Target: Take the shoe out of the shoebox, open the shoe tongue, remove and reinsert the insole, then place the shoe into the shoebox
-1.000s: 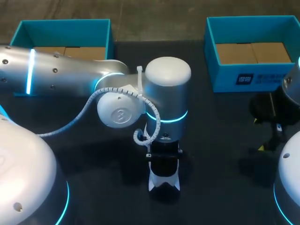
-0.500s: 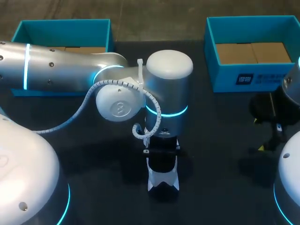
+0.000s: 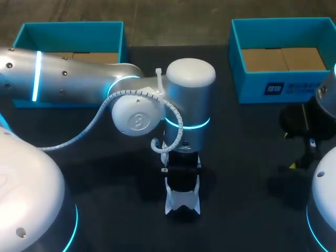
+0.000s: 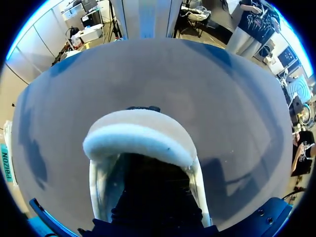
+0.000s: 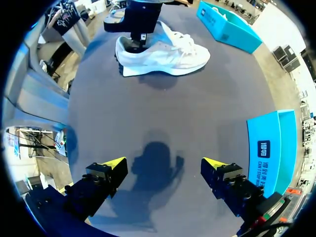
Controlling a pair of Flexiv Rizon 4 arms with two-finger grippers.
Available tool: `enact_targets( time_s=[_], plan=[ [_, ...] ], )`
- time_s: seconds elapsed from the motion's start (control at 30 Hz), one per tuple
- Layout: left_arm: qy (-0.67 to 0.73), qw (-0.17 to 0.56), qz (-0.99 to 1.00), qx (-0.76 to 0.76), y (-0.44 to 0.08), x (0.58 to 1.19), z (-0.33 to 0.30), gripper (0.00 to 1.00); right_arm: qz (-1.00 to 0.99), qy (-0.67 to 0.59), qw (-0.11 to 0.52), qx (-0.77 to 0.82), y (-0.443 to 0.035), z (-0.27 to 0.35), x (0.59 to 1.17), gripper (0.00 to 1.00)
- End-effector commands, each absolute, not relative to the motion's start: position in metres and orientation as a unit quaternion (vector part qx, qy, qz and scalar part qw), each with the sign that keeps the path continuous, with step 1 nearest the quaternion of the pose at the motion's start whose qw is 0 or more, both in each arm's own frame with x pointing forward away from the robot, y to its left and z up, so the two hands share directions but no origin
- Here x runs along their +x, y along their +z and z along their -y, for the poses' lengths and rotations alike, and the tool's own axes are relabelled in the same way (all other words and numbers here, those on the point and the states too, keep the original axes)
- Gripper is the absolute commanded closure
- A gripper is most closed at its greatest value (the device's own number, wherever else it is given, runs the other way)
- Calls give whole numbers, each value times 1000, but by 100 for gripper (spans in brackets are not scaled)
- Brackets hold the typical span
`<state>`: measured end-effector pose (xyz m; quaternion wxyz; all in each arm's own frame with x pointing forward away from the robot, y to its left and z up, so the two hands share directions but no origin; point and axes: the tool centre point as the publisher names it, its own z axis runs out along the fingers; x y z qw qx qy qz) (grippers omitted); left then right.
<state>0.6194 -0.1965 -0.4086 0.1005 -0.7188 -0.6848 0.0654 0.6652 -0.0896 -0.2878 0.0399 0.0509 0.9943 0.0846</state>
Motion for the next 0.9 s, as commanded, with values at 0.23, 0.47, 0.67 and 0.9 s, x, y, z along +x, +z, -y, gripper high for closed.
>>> enact_targets(
  time_s=[0.23,0.47,0.67,0.9],
  plan=[
    [70,59,685,-723,-389,623,192,100,-994,85,42,50,-288,91,663,0],
    [60,29,684,-726,-369,626,198,100,-994,85,42,50,-288,91,663,0],
    [59,12,689,-723,-362,632,201,100,-994,85,42,50,-288,91,663,0],
    [45,3,695,-718,-358,637,202,100,-994,85,42,50,-288,91,663,0]
  ],
)
